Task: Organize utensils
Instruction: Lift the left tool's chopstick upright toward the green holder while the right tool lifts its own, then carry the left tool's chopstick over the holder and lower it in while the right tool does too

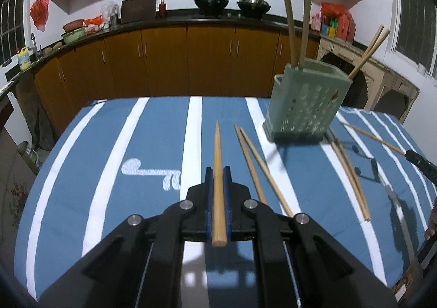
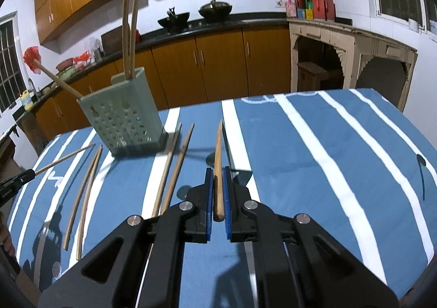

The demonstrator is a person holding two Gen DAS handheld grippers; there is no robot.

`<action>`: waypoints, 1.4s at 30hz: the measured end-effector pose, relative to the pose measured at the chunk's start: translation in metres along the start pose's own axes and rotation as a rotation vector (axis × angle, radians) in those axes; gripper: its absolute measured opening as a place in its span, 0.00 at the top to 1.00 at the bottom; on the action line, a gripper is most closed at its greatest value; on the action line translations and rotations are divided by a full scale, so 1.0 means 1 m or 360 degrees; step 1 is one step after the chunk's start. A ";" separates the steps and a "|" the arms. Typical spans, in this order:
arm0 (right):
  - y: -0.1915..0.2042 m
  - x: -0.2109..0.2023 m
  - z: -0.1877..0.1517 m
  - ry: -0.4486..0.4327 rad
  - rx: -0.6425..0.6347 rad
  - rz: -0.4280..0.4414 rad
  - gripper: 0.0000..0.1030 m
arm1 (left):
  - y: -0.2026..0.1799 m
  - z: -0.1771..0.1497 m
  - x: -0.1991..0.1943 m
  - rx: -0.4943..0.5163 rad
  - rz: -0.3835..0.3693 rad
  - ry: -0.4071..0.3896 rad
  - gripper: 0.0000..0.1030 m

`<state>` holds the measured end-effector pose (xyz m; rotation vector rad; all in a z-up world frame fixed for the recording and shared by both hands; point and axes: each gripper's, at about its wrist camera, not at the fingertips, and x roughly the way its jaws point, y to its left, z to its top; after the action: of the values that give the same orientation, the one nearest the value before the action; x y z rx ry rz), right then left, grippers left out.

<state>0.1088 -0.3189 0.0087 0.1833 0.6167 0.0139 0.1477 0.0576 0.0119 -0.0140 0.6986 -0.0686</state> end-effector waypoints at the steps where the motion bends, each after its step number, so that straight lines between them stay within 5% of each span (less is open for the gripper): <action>1: 0.000 -0.002 0.002 -0.0017 0.0000 0.0003 0.93 | 0.000 0.002 -0.002 -0.0004 -0.0003 -0.0014 0.92; 29: 0.016 -0.036 0.046 -0.0301 -0.0019 0.0090 0.93 | -0.009 0.050 -0.055 -0.0030 -0.0061 -0.0341 0.92; 42: 0.028 -0.072 0.088 -0.0411 -0.0018 0.0237 0.93 | -0.032 0.084 -0.095 0.0033 -0.0209 -0.0468 0.92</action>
<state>0.1021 -0.3105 0.1256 0.2159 0.3445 0.1354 0.1276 0.0314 0.1380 -0.0491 0.4022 -0.1958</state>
